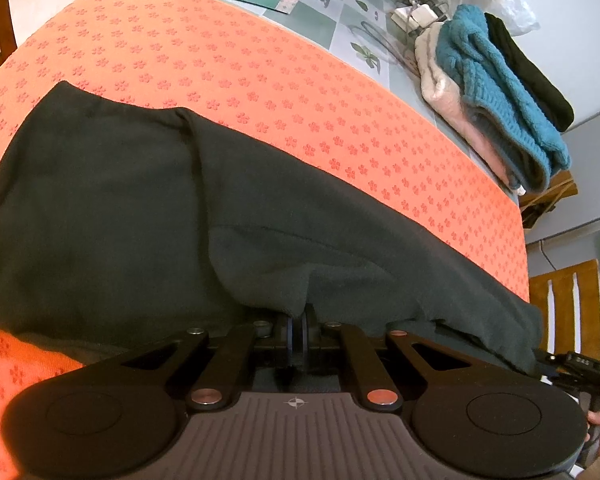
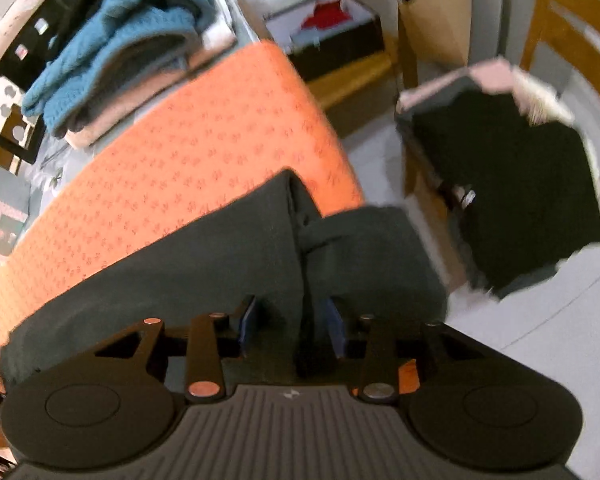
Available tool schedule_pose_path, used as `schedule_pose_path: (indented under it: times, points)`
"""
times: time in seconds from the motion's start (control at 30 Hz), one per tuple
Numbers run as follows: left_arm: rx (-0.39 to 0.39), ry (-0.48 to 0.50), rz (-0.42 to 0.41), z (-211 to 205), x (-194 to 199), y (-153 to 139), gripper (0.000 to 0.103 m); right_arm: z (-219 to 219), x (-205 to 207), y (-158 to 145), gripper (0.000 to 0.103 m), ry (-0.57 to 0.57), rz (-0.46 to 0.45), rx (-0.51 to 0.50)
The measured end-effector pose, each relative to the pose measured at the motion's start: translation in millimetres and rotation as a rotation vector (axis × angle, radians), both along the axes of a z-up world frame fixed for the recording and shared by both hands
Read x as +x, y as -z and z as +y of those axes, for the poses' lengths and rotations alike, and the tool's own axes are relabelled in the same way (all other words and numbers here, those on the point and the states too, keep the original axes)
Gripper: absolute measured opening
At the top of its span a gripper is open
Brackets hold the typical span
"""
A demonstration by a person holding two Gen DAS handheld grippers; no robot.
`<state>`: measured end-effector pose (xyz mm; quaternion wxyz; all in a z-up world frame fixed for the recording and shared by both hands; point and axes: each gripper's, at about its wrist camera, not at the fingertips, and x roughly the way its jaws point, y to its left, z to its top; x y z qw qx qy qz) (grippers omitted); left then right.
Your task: Fold clothes
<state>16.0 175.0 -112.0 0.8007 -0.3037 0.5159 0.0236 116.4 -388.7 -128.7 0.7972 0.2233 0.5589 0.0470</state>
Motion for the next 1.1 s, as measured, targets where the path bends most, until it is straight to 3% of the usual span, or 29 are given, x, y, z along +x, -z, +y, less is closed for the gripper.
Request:
schedule_pose_path:
  times: [0.03, 0.07, 0.1, 0.37, 0.43, 0.53, 0.63, 0.73, 0.77, 0.8, 0.87, 0.97, 1.1]
  points:
    - [0.000, 0.000, 0.000, 0.1, -0.1, 0.0, 0.007, 0.9, 1.1, 2.7, 0.029, 0.004, 0.007, 0.021]
    - [0.000, -0.001, -0.005, 0.2, 0.0, -2.3, 0.006, 3.1, 2.1, 0.1, 0.010, -0.001, -0.001, 0.025]
    - [0.000, -0.003, -0.012, 0.3, 0.4, -6.1, 0.006, 5.9, 3.2, -4.7, 0.007, -0.009, -0.015, 0.022]
    - [0.004, -0.014, -0.049, 2.1, 4.9, -30.6, 0.006, 13.3, 20.8, -66.6, 0.005, -0.060, -0.186, -0.023]
    - [0.010, -0.013, -0.029, 1.7, 6.5, -24.9, 0.006, 13.9, 27.7, -70.0, 0.005, -0.085, -0.190, -0.059]
    - [0.010, -0.010, 0.013, -0.8, 6.7, -8.5, 0.006, 15.9, 32.9, -47.4, 0.005, -0.118, -0.130, -0.106]
    - [0.015, 0.000, 0.026, -2.6, 4.2, 2.1, 0.009, 20.6, 33.7, -21.4, 0.006, -0.146, -0.073, -0.150]
    - [0.025, -0.004, 0.006, 0.2, -1.5, -1.5, 0.018, 26.4, 27.9, -15.9, 0.009, -0.155, -0.085, -0.181]
    - [0.029, -0.007, -0.006, 1.7, -4.0, -5.3, 0.020, 28.1, 24.7, -18.7, 0.016, -0.159, -0.099, -0.193]
    - [0.033, -0.010, -0.018, 3.3, -6.5, -9.1, 0.021, 30.9, 20.9, -24.3, 0.028, -0.167, -0.117, -0.216]
    - [0.044, -0.016, -0.037, 6.3, -12.3, -16.6, 0.022, 41.4, 11.1, -41.6, 0.039, -0.202, -0.170, -0.275]
    - [0.065, -0.027, -0.055, 10.7, -24.2, -27.5, 0.022, 60.1, -3.8, -68.9, 0.039, -0.278, -0.242, -0.317]
    - [0.093, -0.043, -0.079, 16.5, -40.1, -42.0, 0.022, 89.5, -25.0, -94.6, 0.039, -0.396, -0.301, -0.284]
